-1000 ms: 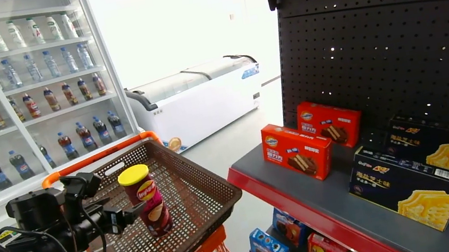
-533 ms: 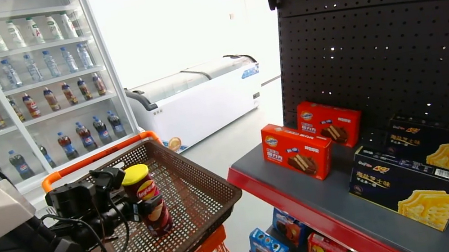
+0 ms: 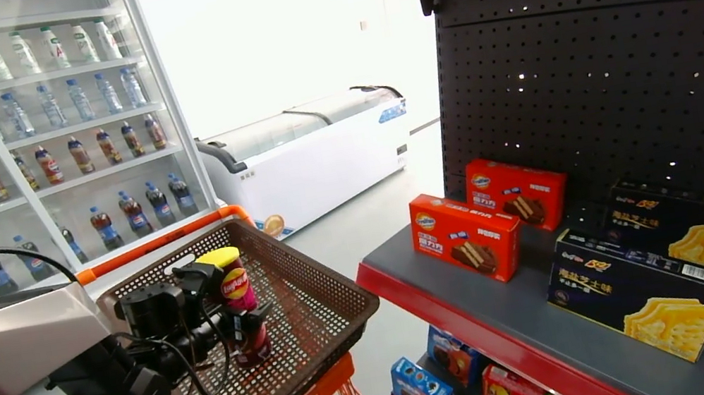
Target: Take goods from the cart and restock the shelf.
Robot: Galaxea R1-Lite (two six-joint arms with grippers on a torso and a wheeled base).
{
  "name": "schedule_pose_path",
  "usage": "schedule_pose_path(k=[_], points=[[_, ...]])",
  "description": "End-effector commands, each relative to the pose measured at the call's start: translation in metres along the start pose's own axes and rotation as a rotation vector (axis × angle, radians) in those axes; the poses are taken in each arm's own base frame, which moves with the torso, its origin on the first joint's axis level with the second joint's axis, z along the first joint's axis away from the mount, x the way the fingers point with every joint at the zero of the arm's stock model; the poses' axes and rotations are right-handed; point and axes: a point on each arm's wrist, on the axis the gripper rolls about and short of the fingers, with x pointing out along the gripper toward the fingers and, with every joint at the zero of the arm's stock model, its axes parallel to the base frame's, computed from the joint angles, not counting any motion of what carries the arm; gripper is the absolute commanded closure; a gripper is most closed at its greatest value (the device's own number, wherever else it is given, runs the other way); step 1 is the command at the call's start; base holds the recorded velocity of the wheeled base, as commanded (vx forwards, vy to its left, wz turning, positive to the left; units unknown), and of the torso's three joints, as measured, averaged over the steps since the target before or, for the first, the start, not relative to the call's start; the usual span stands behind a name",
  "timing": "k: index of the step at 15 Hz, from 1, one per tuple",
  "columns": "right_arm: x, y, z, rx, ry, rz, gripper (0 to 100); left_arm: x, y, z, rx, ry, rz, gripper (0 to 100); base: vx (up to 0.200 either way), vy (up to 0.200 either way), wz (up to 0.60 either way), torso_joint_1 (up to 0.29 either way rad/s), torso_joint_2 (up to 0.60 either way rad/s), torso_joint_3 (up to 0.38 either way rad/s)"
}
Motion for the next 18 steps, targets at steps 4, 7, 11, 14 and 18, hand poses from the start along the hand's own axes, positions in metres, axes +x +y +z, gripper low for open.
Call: schedule_pose_path(k=[4, 7, 11, 14, 18], points=[[0.000, 0.000, 0.000, 0.000, 0.000, -0.001, 0, 0.006, -0.006, 0.004, 0.008, -0.011, 0.024, 100, 0.000, 0.000, 0.00, 0.000, 0.00, 0.000], [0.000, 0.000, 0.000, 0.000, 0.000, -0.001, 0, -0.004, -0.012, 0.034, 0.029, -0.072, 0.038, 100, 0.000, 0.000, 0.00, 0.000, 0.00, 0.000], [0.000, 0.000, 0.000, 0.000, 0.000, 0.001, 0, -0.045, -0.024, 0.095, 0.028, -0.082, 0.106, 100, 0.000, 0.000, 0.00, 0.000, 0.00, 0.000], [0.000, 0.000, 0.000, 0.000, 0.000, 0.001, 0, -0.090, -0.037, 0.133, 0.027, -0.045, 0.073, 100, 0.000, 0.000, 0.00, 0.000, 0.00, 0.000], [0.000, 0.000, 0.000, 0.000, 0.000, 0.001, 0, -0.129, -0.060, 0.173, 0.047, -0.166, 0.047, 100, 0.000, 0.000, 0.00, 0.000, 0.00, 0.000]])
